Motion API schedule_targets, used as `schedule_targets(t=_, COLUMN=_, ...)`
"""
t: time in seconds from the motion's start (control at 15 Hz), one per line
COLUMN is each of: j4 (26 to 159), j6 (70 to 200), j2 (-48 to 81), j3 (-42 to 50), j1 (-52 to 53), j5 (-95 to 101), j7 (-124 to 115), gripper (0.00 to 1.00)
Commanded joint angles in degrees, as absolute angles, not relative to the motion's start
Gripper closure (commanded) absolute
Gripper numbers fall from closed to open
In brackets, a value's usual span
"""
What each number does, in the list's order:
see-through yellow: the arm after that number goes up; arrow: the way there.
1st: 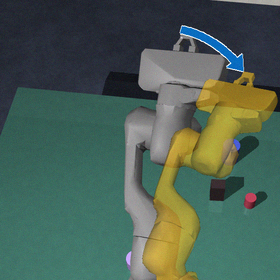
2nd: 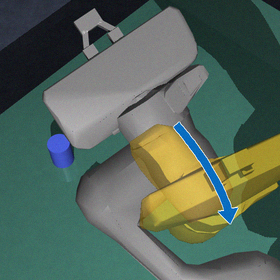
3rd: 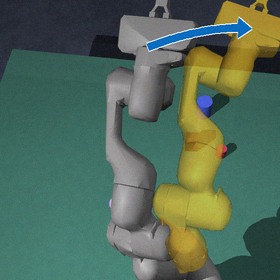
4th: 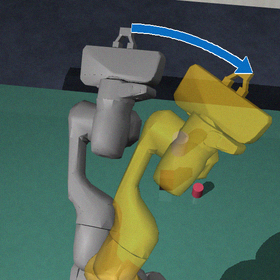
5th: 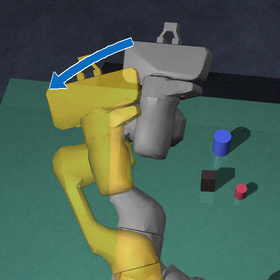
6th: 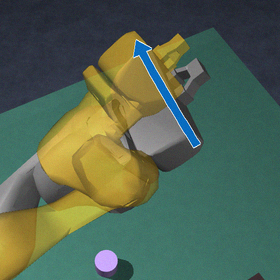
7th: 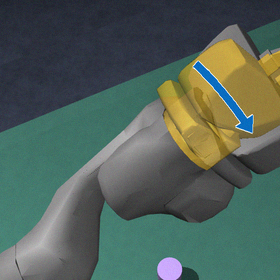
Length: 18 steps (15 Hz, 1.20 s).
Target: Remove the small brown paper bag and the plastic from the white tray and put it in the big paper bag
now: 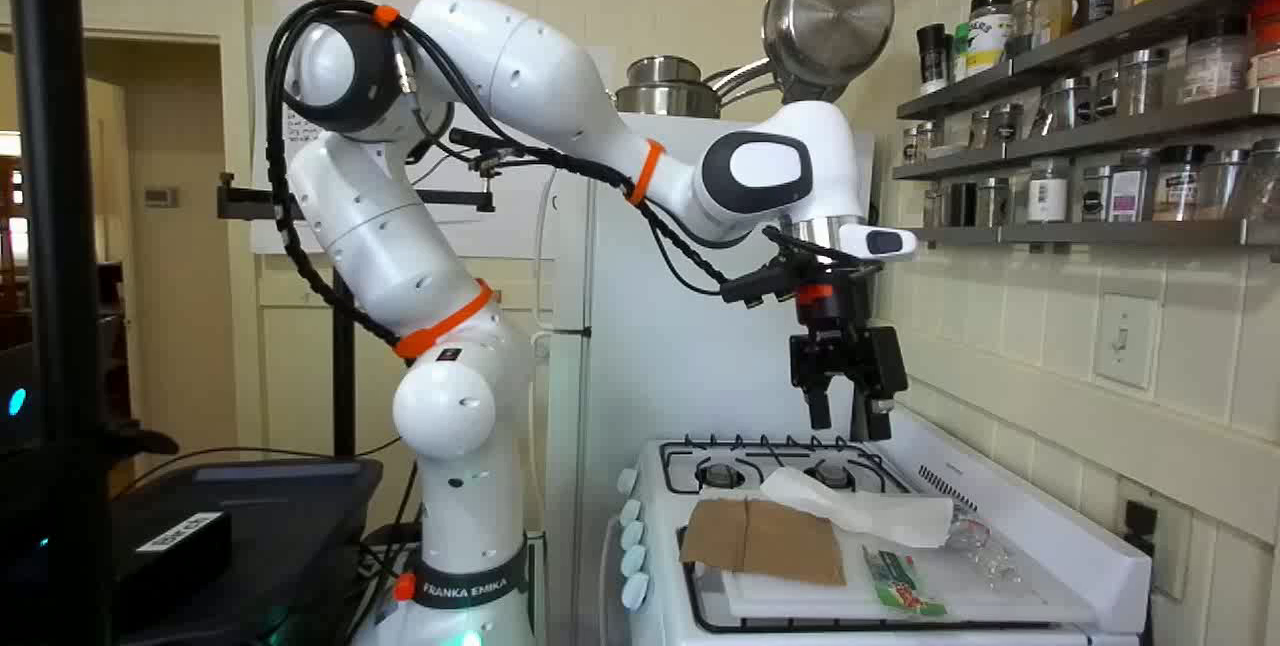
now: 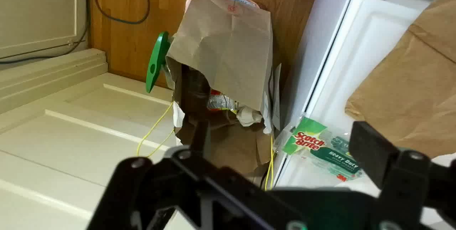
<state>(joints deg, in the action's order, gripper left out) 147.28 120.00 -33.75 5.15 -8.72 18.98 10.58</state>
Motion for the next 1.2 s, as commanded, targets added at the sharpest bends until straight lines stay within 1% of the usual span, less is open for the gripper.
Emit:
schedule_targets(t=0.0, j4=147.15, j6=119.75, j2=-33.76, j3=5.6, j1=-8.16, j5=19.24, j7=10.34, gripper=0.0)
schedule_targets(t=0.27, j4=147.15, j6=119.75, j2=-33.76, j3=5.6, j1=-8.16, j5=19.24, j7=10.35, gripper=0.0)
schedule_targets(t=0.6, j4=148.78, j6=124.24, j2=-26.71, j3=2.91, j1=-3.24, j5=16.34, j7=8.89, gripper=0.0)
schedule_targets(t=1.0, j4=149.74, j6=137.84, j2=-18.57, j3=1.63, j1=2.4, j5=5.51, j7=7.08, gripper=0.0)
schedule_targets(t=1.07, j4=149.24, j6=134.53, j2=-20.74, j3=0.79, j1=0.61, j5=8.98, j7=6.97, gripper=0.0)
schedule_targets(t=1.13, j4=149.13, j6=135.15, j2=-19.84, j3=0.67, j1=0.87, j5=8.58, j7=6.97, gripper=0.0)
